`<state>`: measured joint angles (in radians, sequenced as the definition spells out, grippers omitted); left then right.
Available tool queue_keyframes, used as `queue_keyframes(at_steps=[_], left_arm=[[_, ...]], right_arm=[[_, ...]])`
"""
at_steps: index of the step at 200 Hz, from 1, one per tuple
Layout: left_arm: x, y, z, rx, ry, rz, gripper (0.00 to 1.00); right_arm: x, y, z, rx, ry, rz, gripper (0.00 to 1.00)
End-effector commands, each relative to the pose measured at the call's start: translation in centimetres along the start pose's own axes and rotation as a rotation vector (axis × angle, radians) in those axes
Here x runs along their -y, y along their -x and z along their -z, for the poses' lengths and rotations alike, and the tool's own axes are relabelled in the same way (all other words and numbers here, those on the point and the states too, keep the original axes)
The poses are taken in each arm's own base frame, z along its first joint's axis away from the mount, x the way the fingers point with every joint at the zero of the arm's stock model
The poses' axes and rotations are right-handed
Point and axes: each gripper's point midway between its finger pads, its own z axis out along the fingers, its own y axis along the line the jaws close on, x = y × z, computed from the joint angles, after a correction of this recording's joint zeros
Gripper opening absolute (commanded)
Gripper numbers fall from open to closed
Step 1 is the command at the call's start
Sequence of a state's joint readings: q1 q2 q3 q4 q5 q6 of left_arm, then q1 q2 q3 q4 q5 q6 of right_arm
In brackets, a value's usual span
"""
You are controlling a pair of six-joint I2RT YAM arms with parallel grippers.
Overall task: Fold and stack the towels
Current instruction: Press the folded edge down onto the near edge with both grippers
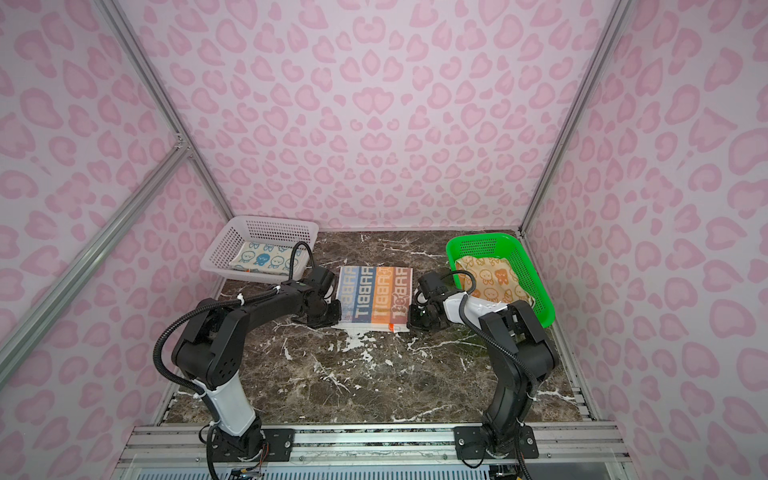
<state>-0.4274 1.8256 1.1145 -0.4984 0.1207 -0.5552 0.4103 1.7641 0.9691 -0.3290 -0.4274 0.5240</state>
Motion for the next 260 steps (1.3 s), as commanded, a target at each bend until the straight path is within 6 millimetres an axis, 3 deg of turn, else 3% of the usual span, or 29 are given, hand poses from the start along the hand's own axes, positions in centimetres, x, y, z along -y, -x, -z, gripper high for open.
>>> queue_keyframes(at_steps=[1, 26, 71, 99, 181, 231, 238, 251, 260], left_arm=[[-0.7, -0.2, -0.6, -0.007, 0.031, -0.001, 0.03], [-0.1, 0.6, 0.3, 0.013, 0.018, -0.001, 0.03], [1.6, 3.7, 5.2, 0.119, -0.009, -0.022, 0.03], [1.7, 3.9, 6.2, 0.135, -0.011, -0.025, 0.03], [-0.1, 0.2, 1.2, 0.028, 0.004, -0.007, 0.03], [-0.5, 0.1, 0.4, 0.015, 0.033, -0.018, 0.03], [-0.5, 0.2, 0.5, 0.016, 0.037, -0.018, 0.05], [-0.4, 0.3, 0.6, 0.020, 0.035, -0.021, 0.19], [-0.4, 0.4, 0.9, 0.026, 0.034, -0.019, 0.26]], right_arm=[[0.9, -0.4, -0.5, -0.008, -0.033, -0.010, 0.00], [0.4, 0.1, 0.3, 0.004, -0.028, 0.004, 0.00], [-1.8, 2.1, 4.1, 0.082, -0.014, 0.043, 0.00], [-2.0, 1.7, 4.7, 0.085, -0.023, 0.056, 0.00], [-0.6, -1.2, 0.7, 0.003, -0.036, 0.036, 0.00], [-0.1, -2.0, -0.3, -0.019, -0.060, 0.041, 0.00], [-0.1, -2.0, -0.3, -0.019, -0.060, 0.042, 0.00], [-0.4, -1.8, 0.0, -0.016, -0.056, 0.049, 0.00], [-0.5, -1.6, 0.2, -0.011, -0.056, 0.057, 0.06]])
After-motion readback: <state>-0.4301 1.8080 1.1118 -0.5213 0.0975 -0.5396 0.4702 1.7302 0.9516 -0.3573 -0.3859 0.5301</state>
